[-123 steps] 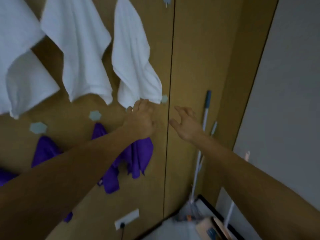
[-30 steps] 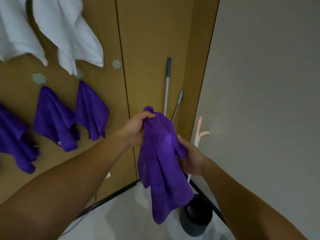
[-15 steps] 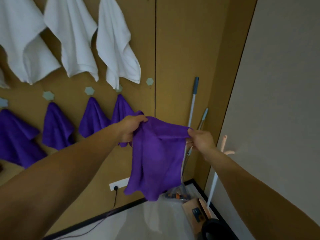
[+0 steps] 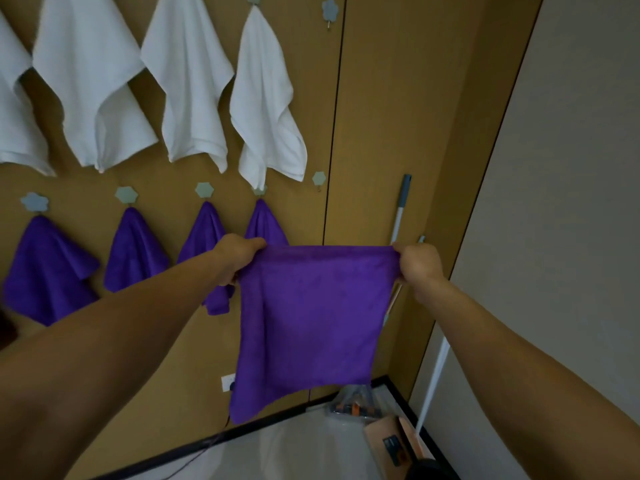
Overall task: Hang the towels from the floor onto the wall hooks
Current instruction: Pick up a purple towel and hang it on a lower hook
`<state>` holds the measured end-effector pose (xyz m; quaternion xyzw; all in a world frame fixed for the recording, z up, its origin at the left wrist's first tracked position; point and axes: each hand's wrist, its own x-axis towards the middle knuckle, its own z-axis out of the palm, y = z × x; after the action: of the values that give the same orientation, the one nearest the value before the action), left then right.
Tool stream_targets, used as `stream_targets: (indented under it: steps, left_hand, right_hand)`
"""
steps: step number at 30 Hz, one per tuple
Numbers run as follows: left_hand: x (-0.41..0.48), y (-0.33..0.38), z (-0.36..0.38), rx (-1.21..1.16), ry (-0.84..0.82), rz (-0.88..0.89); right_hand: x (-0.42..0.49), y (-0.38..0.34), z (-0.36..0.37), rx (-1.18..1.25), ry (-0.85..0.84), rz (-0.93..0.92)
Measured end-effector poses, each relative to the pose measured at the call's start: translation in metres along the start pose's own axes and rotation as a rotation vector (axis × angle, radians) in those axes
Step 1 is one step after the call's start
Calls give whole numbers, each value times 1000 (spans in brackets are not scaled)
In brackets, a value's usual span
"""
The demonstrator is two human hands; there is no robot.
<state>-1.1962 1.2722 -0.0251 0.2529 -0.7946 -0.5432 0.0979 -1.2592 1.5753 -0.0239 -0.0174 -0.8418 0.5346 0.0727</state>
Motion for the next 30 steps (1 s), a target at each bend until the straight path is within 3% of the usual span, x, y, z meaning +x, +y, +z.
stream_targets:
  steps: [3, 5, 10, 16, 18, 22, 26, 30]
  left_hand:
    - [5, -4, -1, -2, -20, -42]
    - [6, -7, -2, 71, -61, -65]
    - [11, -20, -7, 199, -119, -56]
    - [21, -21, -5, -208, -108, -120]
    - [21, -14, -4, -356, -223, -196]
    - [19, -2, -7, -390, -381, -221]
    - [20, -2, -9, -220, -142, -133]
    - [24, -8, -12, -93, 57, -121]
  right_hand:
    - [-6, -5, 5, 516, 36, 141]
    - [-9, -7, 5, 616, 40, 155]
    - [-3, -4, -11, 619, 134, 106]
    - [14, 10, -34, 415, 251, 81]
    - [16, 15, -40, 415, 214, 116]
    - [17, 21, -47, 541, 78, 191]
    - [11, 21, -48, 547, -72, 205]
    - [6, 20, -42, 485, -63, 181]
